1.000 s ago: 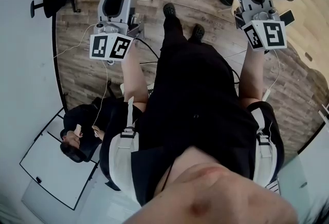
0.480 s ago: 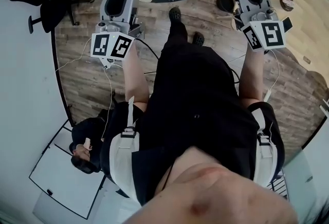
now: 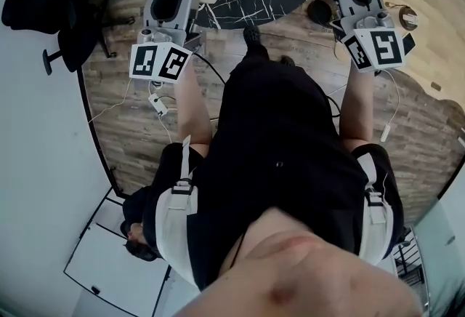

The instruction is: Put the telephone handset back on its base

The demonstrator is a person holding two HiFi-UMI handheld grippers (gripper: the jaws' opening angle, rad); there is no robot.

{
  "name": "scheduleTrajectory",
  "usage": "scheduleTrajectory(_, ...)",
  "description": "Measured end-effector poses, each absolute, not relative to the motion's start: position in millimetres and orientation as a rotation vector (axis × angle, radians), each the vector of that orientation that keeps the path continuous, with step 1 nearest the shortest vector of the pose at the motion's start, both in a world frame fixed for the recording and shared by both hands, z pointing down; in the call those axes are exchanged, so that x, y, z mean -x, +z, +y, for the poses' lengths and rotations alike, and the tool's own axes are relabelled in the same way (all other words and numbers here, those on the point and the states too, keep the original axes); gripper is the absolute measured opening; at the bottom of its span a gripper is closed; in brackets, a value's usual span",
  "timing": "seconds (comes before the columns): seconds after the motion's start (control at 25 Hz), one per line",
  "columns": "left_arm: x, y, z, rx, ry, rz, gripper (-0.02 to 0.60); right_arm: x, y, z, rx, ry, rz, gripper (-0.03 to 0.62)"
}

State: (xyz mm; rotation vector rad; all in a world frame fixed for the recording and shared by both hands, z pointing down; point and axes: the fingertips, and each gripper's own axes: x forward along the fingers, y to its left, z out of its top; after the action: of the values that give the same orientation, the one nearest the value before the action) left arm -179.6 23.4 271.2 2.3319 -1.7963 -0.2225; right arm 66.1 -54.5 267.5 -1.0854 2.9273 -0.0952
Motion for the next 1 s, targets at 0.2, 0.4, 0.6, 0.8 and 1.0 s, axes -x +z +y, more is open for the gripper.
scheduleTrajectory(0.2, 198.5, 280.5, -8.8, -2.351, -0.217, -1.724, 0.227, -51.3, 268.2, -72.8, 1.159, -0.095, 2.908, 0.031)
scheduleTrajectory(0.4, 206.8, 297.9, -37.3, -2.365, -0.177, -1.629, 0.227, -40.2, 274.3, -84.2, 1.240, -0.114, 2.883, 0.031)
scheduleTrajectory(0.6, 210.4, 322.5, -61.6, -2.353, -0.116, -1.545, 0.227, -29.5, 285.2, -91.3, 1.301, -0.147, 2.867, 0.031)
scheduleTrajectory(0.8, 206.0, 350.7, -78.9, -2.319, -0.061, -1.480, 0.227, -26.4, 299.4, -92.4, 1.347, -0.200, 2.870, 0.031)
scheduleTrajectory(1.0, 194.4, 378.4, -91.9, -2.292, 0.019, -1.426, 0.227, -29.2, 310.1, -98.8, 1.375, -0.239, 2.874, 0.031)
